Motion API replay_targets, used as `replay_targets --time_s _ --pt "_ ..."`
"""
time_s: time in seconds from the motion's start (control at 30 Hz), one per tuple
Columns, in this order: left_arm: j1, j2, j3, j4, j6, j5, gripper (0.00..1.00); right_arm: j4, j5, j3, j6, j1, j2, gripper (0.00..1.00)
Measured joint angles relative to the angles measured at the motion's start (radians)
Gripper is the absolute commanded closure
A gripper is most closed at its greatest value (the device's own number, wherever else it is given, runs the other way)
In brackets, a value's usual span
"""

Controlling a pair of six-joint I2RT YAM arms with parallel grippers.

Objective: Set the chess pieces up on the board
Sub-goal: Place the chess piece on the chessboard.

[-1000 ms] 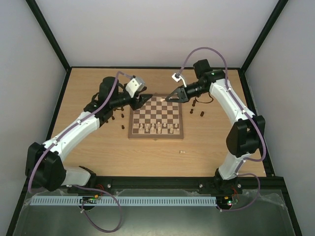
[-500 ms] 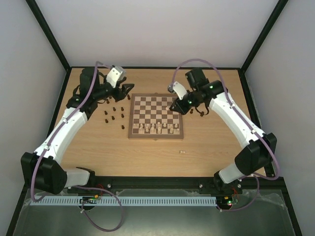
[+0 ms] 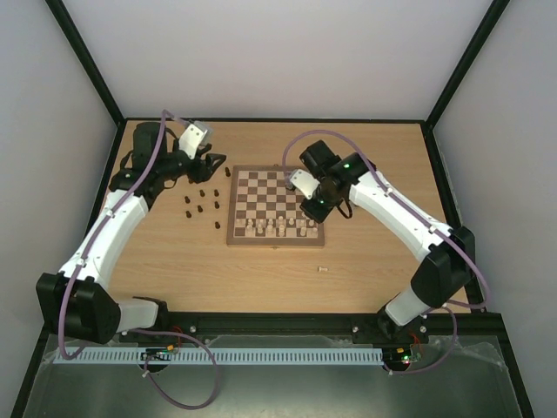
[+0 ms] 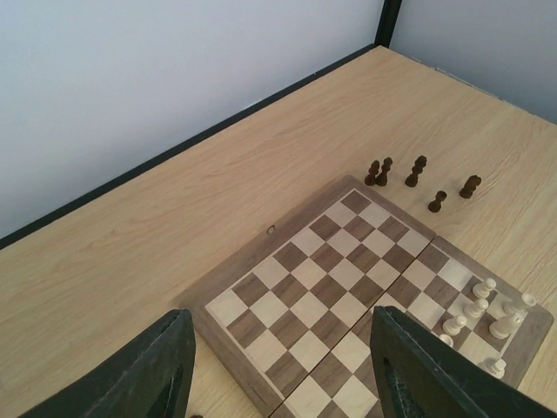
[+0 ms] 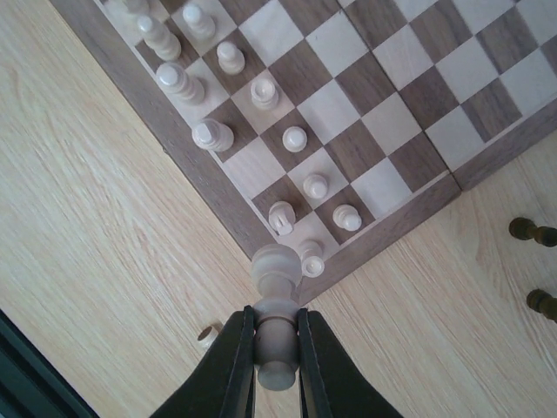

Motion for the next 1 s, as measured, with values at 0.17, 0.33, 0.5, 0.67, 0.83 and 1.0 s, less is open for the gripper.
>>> replay_targets --time_s 0.17,0.33,0.5,0.67,0.83,1.0 --pt "0.006 -0.011 -0.012 -0.005 0.009 0.006 0.41 -0.018 0.055 -0.001 0.015 0.043 0.049 0.9" --pt "0.019 -0.015 -0.025 -0.003 0.016 0.014 0.41 -0.026 0.07 -0.001 0.025 0.076 0.096 0.9" --pt "0.024 -0.015 -0.043 -0.005 0.019 0.025 0.41 -0.026 0.078 -0.001 0.027 0.085 0.142 0.9" --pt "0.026 -0.015 -0.053 -0.004 0.022 0.031 0.41 -0.025 0.082 -0.001 0.03 0.098 0.182 0.9" --pt "0.032 -0.015 -0.067 -0.004 0.024 0.033 0.41 -0.025 0.085 0.002 0.03 0.106 0.203 0.9" --pt "0.033 -0.015 -0.068 -0.003 0.026 0.036 0.41 -0.024 0.093 0.018 0.031 0.119 0.226 0.88"
